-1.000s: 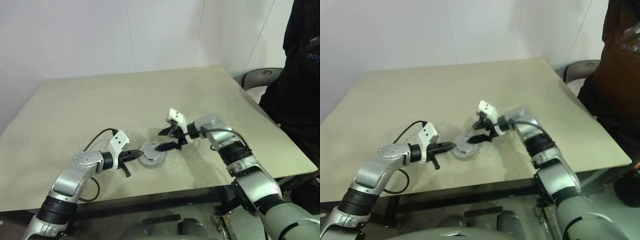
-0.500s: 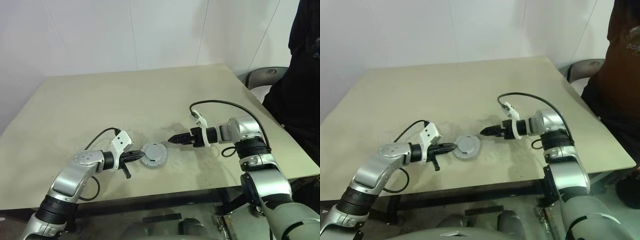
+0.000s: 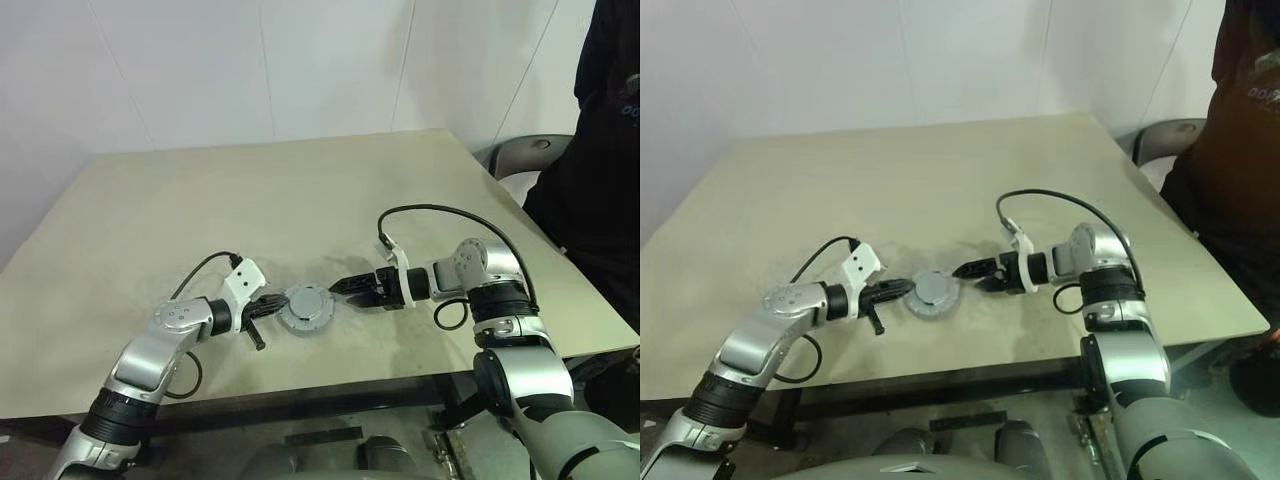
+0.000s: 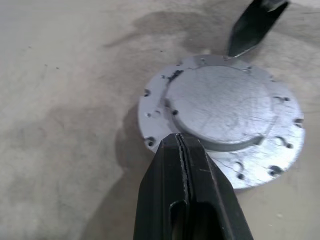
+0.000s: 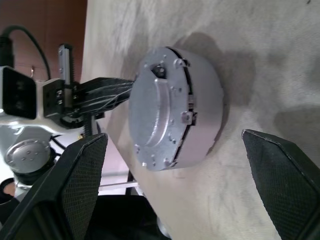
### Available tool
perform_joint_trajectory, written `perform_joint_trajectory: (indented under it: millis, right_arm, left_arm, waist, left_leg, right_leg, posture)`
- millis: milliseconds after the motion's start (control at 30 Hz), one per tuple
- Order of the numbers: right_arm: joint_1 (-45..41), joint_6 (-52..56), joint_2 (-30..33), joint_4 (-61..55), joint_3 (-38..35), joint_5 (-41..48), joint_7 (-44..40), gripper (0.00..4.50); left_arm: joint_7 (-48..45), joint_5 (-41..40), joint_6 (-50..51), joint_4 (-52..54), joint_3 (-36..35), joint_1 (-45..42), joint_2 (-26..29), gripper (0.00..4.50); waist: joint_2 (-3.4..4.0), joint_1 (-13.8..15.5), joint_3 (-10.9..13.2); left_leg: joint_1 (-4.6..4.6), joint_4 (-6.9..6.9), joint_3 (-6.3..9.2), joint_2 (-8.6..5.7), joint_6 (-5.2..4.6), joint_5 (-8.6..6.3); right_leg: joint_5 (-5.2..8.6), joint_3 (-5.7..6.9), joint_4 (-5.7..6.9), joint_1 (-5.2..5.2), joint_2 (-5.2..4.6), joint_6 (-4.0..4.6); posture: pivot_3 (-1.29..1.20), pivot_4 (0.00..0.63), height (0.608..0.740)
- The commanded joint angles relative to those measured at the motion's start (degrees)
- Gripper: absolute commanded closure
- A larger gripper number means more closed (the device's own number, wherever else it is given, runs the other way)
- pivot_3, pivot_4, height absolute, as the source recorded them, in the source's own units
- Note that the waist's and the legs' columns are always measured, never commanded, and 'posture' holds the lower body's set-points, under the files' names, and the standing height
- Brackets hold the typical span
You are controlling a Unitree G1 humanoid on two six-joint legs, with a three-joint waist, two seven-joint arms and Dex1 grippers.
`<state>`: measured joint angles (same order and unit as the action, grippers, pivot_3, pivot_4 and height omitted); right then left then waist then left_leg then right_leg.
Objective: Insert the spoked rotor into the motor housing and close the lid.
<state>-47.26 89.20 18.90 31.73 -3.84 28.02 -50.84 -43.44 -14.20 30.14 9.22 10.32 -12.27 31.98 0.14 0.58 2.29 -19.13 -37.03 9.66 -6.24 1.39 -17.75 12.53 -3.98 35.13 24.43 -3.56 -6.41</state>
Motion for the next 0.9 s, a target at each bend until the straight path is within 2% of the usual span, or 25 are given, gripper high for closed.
perform_joint_trajectory:
  millis: [33,433,767,833,900]
  right_arm:
    - [-0.8,1.2,-0.6,-1.5,-2.2,2.6,1.1,0.02]
    - [0.8,2.7,-4.1,-2.6,-4.4,4.8,6.5,0.02]
    - [0.1,2.3,0.2,-6.7,-0.9,7.8,4.3,0.02]
    - [0.6,0.8,0.3,-7.5,-0.1,7.7,4.3,0.02]
    - [1.7,-6.3,1.8,-11.8,3.0,6.3,2.7,0.02]
  left_arm:
    - [0.8,2.1,-0.4,-2.4,0.7,0.1,0.0,4.50]
    - [1.9,0.8,-0.9,-2.7,-2.1,-0.5,-1.0,4.50]
    - [2.3,-6.0,2.7,0.0,-11.7,0.0,-1.3,4.50]
    - [1.7,-6.7,3.1,1.1,-12.7,1.1,-0.3,4.50]
    - [1.1,-7.6,3.6,2.2,-13.6,2.7,0.7,4.50]
  waist:
    - [0.00,0.0,0.0]
    - [-0.01,-0.1,0.0]
    - [-0.02,-0.5,0.0]
    - [-0.02,-0.9,0.0]
    - [-0.02,-1.3,0.0]
  left_leg:
    - [0.00,0.00,0.00,0.00,0.00,0.00]
    - [-0.02,0.00,0.00,0.00,0.00,0.00]
    - [-0.24,-0.03,0.00,0.00,0.00,0.00]
    - [-0.24,-0.02,-0.01,0.00,0.00,0.00]
    - [-0.25,-0.02,-0.01,0.00,0.00,0.00]
  right_leg:
    - [0.00,0.00,0.00,0.00,0.00,0.00]
    - [-0.01,0.00,0.00,0.02,0.00,0.01]
    - [-0.02,-0.01,0.01,0.24,-0.01,0.02]
    - [-0.02,-0.01,0.01,0.24,-0.01,0.02]
    - [-0.02,-0.01,0.01,0.24,-0.02,0.02]
  posture:
    - [0.00,0.000,0.740]
    - [0.00,0.000,0.740]
    - [0.00,0.000,0.740]
    - [0.00,0.000,0.740]
    - [0.00,0.000,0.740]
